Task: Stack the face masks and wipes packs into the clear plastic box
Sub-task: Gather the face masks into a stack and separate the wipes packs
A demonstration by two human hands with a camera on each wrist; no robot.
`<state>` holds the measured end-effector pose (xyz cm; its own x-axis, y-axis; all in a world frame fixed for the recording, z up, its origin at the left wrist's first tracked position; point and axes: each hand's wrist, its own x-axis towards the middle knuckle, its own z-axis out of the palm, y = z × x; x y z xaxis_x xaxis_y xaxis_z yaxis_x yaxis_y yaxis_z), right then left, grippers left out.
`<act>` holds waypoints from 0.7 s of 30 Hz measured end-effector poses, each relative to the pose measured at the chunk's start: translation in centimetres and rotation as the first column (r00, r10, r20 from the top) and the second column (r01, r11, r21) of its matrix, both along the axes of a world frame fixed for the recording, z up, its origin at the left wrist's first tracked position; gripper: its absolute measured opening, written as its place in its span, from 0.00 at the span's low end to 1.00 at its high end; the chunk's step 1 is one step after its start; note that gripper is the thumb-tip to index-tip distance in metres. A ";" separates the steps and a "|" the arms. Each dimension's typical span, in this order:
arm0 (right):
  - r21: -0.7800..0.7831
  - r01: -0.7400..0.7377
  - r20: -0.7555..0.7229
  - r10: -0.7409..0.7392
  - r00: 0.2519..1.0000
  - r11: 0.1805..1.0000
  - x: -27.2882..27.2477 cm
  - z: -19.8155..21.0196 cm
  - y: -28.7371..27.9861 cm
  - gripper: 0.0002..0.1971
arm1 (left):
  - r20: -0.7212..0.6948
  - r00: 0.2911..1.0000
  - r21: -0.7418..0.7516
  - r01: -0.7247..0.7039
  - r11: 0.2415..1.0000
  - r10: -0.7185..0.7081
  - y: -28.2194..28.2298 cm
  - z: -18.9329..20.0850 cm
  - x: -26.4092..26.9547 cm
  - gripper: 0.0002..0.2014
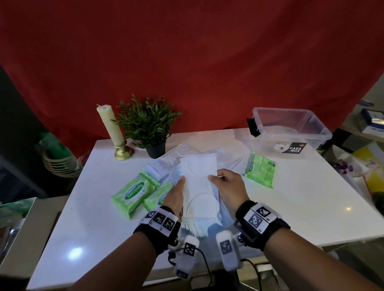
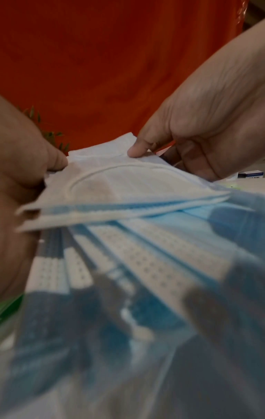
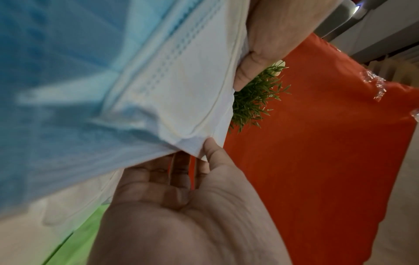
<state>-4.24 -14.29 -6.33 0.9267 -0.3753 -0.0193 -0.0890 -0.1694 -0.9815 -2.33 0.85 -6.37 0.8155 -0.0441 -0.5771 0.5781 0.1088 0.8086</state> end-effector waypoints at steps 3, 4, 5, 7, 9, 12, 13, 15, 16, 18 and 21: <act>0.012 0.026 0.005 -0.026 1.000 1.000 0.3 0.0 -0.8 0.24 | 0.057 0.998 -0.013 0.001 1.000 0.000 -0.2 -4.2 1.6 0.42; 0.014 0.038 -0.002 -0.038 0.999 0.999 0.5 0.1 -1.1 0.24 | 0.057 0.998 -0.021 -0.004 1.000 0.005 -0.3 -5.0 2.0 0.48; 0.009 0.044 -0.006 -0.044 0.999 0.999 0.6 0.2 -1.4 0.24 | 0.055 0.998 -0.008 -0.002 1.000 0.003 -0.5 -4.0 1.7 0.49; -0.020 0.050 -0.010 -0.050 0.999 0.999 0.8 0.8 -2.4 0.22 | 0.081 0.997 0.054 -0.009 0.999 0.005 -0.9 -0.2 0.5 0.40; -0.054 0.083 -0.002 -0.083 0.997 0.995 0.8 1.7 -3.5 0.22 | 0.095 0.995 0.098 -0.040 0.994 0.030 -0.8 0.4 0.6 0.32; -0.131 0.140 0.030 -0.137 0.990 0.981 0.8 3.6 -5.4 0.21 | 0.119 0.992 0.122 -0.051 0.991 0.036 -0.7 -0.4 1.4 0.35; -0.150 0.152 0.043 -0.147 0.988 0.977 0.7 4.2 -5.9 0.20 | 0.111 0.993 0.110 -0.045 0.993 0.032 -0.5 -1.4 2.1 0.35; -0.206 0.148 0.060 -0.139 0.989 0.967 0.6 5.4 -6.4 0.15 | 0.074 0.996 0.083 -0.052 0.995 0.046 -0.3 -3.1 3.2 0.31; -0.251 0.141 0.072 -0.127 0.989 0.958 0.5 5.9 -6.4 0.13 | 0.076 0.996 0.081 -0.046 0.996 0.039 -0.4 -3.3 3.4 0.29; -0.382 0.130 0.100 -0.098 0.990 0.915 0.3 6.7 -6.1 0.10 | 0.120 0.993 0.123 -0.029 0.992 0.014 -0.9 -1.7 2.9 0.25; -0.542 0.048 0.060 -0.019 0.998 0.839 0.4 6.6 -4.7 0.09 | 0.181 0.984 0.211 -0.031 0.977 -0.008 -1.5 -0.3 2.5 0.14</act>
<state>-3.89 -18.99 0.32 0.9075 -0.3427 0.2428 -0.0575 -0.6740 -0.7365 0.20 -0.67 -6.69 0.9062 0.0734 -0.4164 0.4212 -0.0709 0.9042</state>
